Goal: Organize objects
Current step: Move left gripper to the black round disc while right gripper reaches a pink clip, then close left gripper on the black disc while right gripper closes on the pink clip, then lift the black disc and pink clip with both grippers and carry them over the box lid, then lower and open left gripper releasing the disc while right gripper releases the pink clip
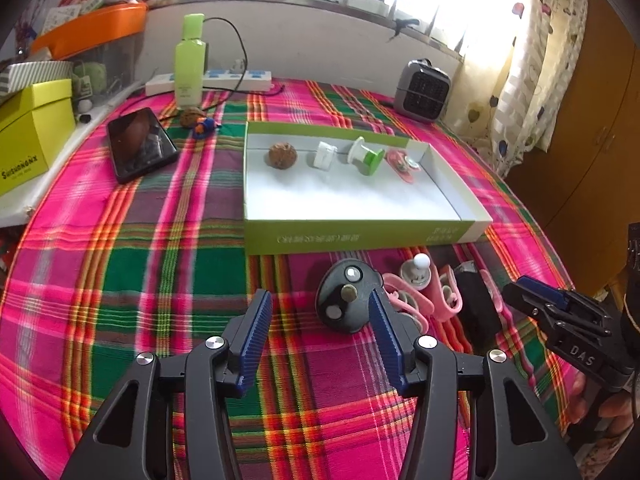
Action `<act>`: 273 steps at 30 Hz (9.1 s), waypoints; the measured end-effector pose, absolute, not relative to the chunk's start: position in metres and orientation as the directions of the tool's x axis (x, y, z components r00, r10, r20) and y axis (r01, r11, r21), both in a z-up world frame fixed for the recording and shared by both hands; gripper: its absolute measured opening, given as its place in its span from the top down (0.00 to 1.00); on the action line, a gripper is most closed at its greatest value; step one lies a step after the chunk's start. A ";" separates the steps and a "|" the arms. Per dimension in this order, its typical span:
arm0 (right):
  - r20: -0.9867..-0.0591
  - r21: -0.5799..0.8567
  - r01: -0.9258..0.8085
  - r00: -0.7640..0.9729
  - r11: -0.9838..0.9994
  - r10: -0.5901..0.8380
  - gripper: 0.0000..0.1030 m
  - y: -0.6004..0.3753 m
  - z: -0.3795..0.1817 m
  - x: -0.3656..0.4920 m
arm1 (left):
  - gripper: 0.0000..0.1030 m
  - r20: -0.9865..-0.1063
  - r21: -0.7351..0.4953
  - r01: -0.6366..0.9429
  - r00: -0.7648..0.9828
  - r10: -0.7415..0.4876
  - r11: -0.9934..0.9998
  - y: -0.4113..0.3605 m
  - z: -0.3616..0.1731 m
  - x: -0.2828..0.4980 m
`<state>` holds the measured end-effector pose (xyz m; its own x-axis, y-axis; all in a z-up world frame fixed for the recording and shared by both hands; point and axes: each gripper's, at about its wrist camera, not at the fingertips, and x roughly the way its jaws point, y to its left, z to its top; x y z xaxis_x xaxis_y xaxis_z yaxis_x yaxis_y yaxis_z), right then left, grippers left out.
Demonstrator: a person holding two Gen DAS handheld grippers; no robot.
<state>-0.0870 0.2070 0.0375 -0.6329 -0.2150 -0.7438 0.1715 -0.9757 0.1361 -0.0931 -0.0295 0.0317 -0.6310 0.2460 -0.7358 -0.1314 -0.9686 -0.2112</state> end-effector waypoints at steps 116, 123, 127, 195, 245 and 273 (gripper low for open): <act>-0.741 0.033 0.272 -0.639 -0.962 -0.206 0.75 0.195 0.038 -0.110 | 0.77 -0.747 -0.144 -0.090 -0.644 0.167 -0.986 -0.010 0.026 -0.115; -0.729 0.037 0.275 -0.650 -0.961 -0.214 0.75 0.194 0.043 -0.108 | 0.77 -0.738 -0.142 -0.097 -0.653 0.171 -0.985 -0.013 0.033 -0.111; -0.725 0.045 0.282 -0.651 -0.958 -0.226 0.75 0.193 0.046 -0.108 | 0.77 -0.730 -0.139 -0.098 -0.663 0.169 -0.985 -0.013 0.038 -0.110; -0.751 0.085 0.426 -0.567 -0.901 -0.339 0.75 0.130 0.044 -0.211 | 0.78 -0.748 -0.142 -0.056 -0.648 0.144 -0.988 -0.027 0.033 -0.194; -0.811 0.066 0.475 -0.488 -0.878 -0.324 0.75 0.105 0.023 -0.246 | 0.78 -0.767 -0.094 -0.086 -0.630 0.127 -0.992 -0.019 0.021 -0.238; -0.814 0.058 0.455 -0.494 -0.889 -0.306 0.70 0.108 0.023 -0.243 | 0.73 -0.772 -0.088 -0.082 -0.625 0.120 -0.993 -0.018 0.020 -0.238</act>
<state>-0.2427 0.1084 0.0230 -0.4945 -0.3060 -0.8135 0.4547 -0.8888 0.0579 -0.2384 -0.0177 0.0203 -0.6247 0.1198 -0.7717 -0.0821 -0.9928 -0.0877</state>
